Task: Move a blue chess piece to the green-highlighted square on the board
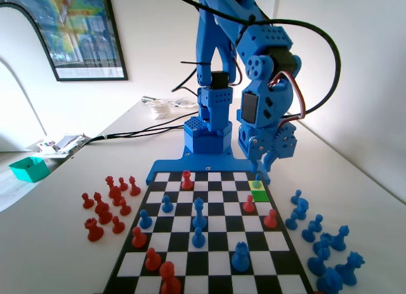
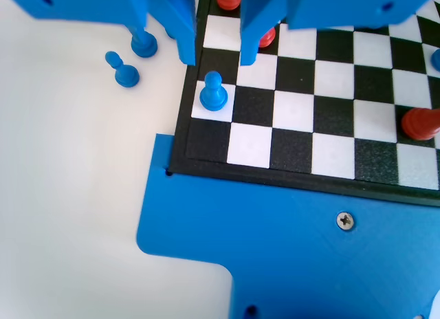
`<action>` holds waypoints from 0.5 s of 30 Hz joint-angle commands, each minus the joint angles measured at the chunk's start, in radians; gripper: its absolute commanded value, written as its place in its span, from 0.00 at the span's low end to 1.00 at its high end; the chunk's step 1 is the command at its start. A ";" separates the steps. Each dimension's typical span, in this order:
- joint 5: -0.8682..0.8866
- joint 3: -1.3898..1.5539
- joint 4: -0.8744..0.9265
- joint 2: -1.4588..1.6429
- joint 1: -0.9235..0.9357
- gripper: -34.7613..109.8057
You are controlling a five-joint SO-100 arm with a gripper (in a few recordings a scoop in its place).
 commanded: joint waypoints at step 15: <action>-0.017 -0.048 -0.069 -0.089 -0.046 0.34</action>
